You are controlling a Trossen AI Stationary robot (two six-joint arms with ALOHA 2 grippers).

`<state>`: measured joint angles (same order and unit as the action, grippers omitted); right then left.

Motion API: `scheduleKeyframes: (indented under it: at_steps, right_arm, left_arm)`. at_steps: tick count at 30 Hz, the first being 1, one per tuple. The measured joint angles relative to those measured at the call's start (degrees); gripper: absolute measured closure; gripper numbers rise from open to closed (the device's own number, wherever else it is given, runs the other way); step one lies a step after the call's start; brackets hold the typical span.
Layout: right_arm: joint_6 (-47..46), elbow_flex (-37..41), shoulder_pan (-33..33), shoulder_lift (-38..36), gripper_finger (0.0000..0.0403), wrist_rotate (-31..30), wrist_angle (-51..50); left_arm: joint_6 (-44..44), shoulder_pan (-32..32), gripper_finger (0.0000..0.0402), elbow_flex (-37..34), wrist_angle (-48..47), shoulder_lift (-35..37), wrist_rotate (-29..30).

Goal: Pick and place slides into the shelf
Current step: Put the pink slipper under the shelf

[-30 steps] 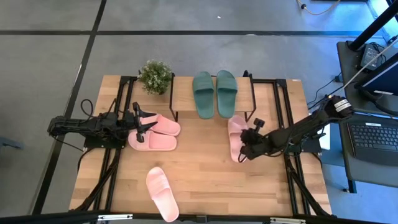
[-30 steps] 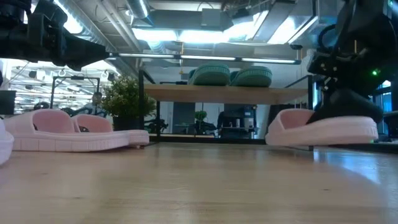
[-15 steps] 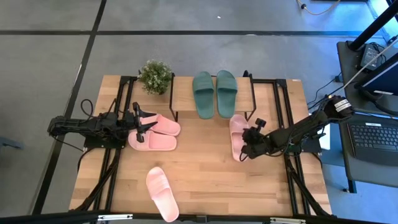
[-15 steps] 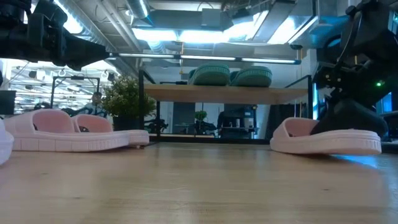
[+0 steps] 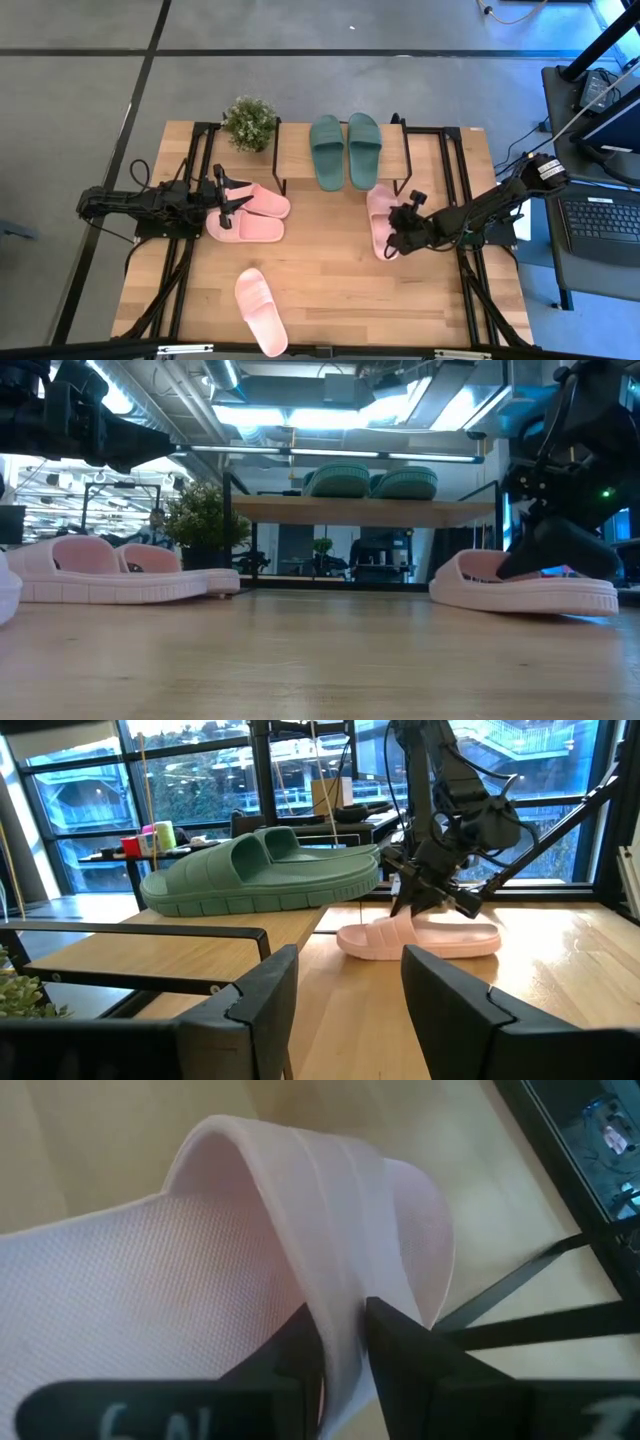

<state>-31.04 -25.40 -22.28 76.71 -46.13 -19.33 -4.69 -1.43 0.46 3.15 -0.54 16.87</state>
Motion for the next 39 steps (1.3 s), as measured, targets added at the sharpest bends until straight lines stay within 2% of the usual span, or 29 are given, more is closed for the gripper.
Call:
scheduleKeyframes:
  at_steps: [13,26,32,39]
  right_arm:
    - [-0.22,-1.29,0.0,0.0,0.0321,2.27,-0.71]
    - [-3.2,-1.56,0.0,0.02,0.0196,3.38,-2.15]
    - [-2.78,-5.79,-0.02,0.07,0.0177,5.09,-3.92]
    - [-1.55,-13.97,-0.02,0.07,0.0176,7.97,-13.64]
  left_arm:
    - [-0.02,0.02,0.0229,0.01,0.01,0.02,-0.01]
    - [-0.02,0.0,0.0229,-0.01,0.0,0.01,-0.01]
    - [-0.02,0.0,0.0229,0.01,0.01,0.0,-0.01]
    - [-0.02,0.01,0.0229,0.0,0.0,0.02,-0.01]
